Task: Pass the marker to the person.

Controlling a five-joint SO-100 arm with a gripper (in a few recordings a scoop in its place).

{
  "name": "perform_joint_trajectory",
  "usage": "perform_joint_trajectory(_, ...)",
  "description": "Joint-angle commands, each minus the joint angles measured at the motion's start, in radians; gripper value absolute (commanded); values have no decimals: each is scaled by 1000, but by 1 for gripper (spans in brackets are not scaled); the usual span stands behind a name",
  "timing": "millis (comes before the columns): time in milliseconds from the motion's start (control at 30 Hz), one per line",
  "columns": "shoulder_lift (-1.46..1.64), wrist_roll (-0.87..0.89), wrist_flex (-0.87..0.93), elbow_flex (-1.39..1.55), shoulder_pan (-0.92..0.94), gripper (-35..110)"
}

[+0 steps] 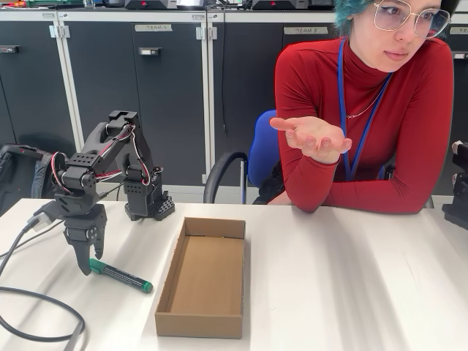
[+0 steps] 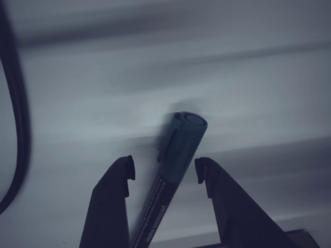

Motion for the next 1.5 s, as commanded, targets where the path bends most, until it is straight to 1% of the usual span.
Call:
perform_joint_trajectory(0,8,-17,52,-77,12,25)
perform_joint_trajectory(167,-9,-9,112,-149,-9,25)
perform_joint_trajectory(333,-54,11,94,-147,-11,25)
perform_joint_trajectory(600,-86,11,114,-146,18,25)
perform_joint_trajectory(900,11,-20,193,-141,26,25)
perform_joint_trajectory(1167,130,-38,198,-25,6,25)
perform_joint_trajectory(1300,140,-38,153,14,5,25)
perform_joint_trajectory(1467,130,-43,46,48,12,25)
